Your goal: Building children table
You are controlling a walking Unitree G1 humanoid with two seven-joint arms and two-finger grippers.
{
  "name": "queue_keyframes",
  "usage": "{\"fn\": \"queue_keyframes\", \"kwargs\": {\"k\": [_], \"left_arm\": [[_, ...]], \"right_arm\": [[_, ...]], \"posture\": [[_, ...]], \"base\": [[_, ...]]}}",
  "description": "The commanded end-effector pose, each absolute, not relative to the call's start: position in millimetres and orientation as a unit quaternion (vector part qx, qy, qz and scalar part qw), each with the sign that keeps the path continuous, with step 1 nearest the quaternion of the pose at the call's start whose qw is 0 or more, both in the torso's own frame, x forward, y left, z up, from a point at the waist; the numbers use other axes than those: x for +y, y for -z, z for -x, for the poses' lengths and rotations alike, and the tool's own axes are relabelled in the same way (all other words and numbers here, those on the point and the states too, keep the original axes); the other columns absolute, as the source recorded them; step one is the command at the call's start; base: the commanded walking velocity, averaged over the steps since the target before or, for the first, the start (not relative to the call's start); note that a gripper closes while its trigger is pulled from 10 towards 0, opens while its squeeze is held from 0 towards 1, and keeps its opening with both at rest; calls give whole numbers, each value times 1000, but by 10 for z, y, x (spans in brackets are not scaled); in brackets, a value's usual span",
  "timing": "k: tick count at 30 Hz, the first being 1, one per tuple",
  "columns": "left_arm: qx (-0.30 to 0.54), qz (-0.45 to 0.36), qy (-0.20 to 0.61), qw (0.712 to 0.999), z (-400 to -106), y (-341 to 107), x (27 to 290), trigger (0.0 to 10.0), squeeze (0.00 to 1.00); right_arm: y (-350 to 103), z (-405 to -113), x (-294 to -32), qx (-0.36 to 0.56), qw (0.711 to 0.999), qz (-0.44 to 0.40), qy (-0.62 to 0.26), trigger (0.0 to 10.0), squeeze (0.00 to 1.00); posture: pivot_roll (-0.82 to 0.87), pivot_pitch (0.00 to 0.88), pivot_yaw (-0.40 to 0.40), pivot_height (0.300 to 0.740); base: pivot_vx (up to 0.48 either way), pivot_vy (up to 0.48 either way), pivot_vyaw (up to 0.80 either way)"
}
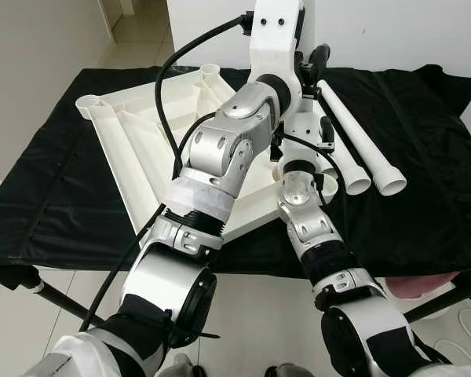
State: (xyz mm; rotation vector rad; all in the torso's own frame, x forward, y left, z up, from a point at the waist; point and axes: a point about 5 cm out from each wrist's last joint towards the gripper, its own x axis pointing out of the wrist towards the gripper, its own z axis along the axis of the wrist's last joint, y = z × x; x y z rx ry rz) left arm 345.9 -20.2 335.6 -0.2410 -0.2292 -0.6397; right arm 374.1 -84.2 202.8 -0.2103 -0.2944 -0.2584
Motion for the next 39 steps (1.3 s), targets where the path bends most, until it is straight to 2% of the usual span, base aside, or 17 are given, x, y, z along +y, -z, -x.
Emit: {"fn": "queue_keyframes", "kwargs": {"k": [1, 4, 5, 9, 10, 13, 14, 15, 16, 22, 24, 25, 30, 31, 37, 38, 39], "left_arm": [[-119, 123, 281, 944, -3444, -3445, -190, 10000, 0], [-119, 123, 283, 944, -3442, -3447, -195, 10000, 0], [-119, 124, 284, 943, -3439, -3449, -200, 10000, 0], [-119, 124, 285, 943, -3434, -3452, -205, 10000, 0], [-119, 124, 286, 943, -3431, -3453, -208, 10000, 0], [-119, 124, 286, 943, -3431, -3453, -208, 10000, 0], [-120, 123, 286, 943, -3426, -3454, -211, 10000, 0], [-120, 123, 286, 943, -3426, -3454, -211, 10000, 0], [-119, 123, 287, 942, -3421, -3453, -216, 10000, 0], [-123, 116, 293, 941, -3409, -3451, -234, 10000, 0], [-128, 113, 296, 940, -3405, -3452, -239, 10000, 0], [-132, 111, 297, 939, -3402, -3453, -242, 10000, 0], [-146, 120, 323, 927, -3365, -3463, -272, 10000, 0], [-149, 132, 336, 920, -3338, -3468, -287, 10000, 1000], [-165, 151, 382, 897, -3219, -3527, -321, 10000, 984], [-172, 149, 392, 891, -3192, -3541, -318, 10000, 0], [-175, 149, 399, 888, -3174, -3544, -312, 10000, 0]], "right_arm": [[-2048, -3749, -784, -147, 974, 111, 130, 10000, 0], [-2046, -3752, -771, -144, 976, 103, 129, 10000, 0], [-2039, -3752, -772, -140, 976, 99, 133, 9529, 0], [-2038, -3758, -771, -139, 975, 105, 139, 9490, 0], [-2039, -3758, -774, -139, 974, 106, 141, 4863, 0], [-2039, -3758, -774, -139, 974, 106, 141, 4863, 0], [-2040, -3759, -772, -141, 974, 105, 140, 1294, 0], [-2040, -3759, -772, -141, 974, 105, 140, 1294, 0], [-2038, -3760, -775, -141, 974, 105, 141, 0, 0], [-2033, -3769, -797, -138, 974, 103, 150, 0, 0], [-2029, -3771, -800, -137, 974, 102, 150, 314, 0], [-2026, -3774, -801, -136, 974, 101, 149, 10000, 0], [-2024, -3778, -814, -133, 975, 96, 151, 10000, 0], [-2023, -3783, -824, -129, 976, 90, 152, 10000, 0], [-2040, -3807, -917, -121, 977, 70, 163, 10000, 0], [-2042, -3811, -941, -120, 976, 67, 166, 10000, 0], [-2042, -3814, -966, -119, 976, 63, 171, 10000, 0]], "posture": [[-131, 46, 57, 740], [-131, 46, 57, 740], [-132, 51, 54, 740], [-132, 51, 54, 740], [-132, 52, 54, 740], [-132, 52, 54, 740], [-133, 53, 54, 740], [-133, 53, 54, 740], [-133, 53, 55, 740], [-137, 53, 57, 740], [-137, 53, 57, 740], [-137, 53, 57, 740], [-138, 51, 59, 740], [-141, 47, 60, 740], [-141, 39, 60, 740], [-141, 34, 61, 740], [-141, 34, 61, 740]], "base": [[0, 0, 0], [0, 0, 0], [0, 0, 0], [0, 0, 0], [0, 0, 0], [0, 0, 0], [0, 0, 0], [0, 0, 0], [0, 0, 0], [0, 0, 0], [0, 0, 0], [0, 0, 0], [0, 0, 0], [0, 0, 0], [0, 0, 0], [0, 0, 0], [0, 0, 0]]}}
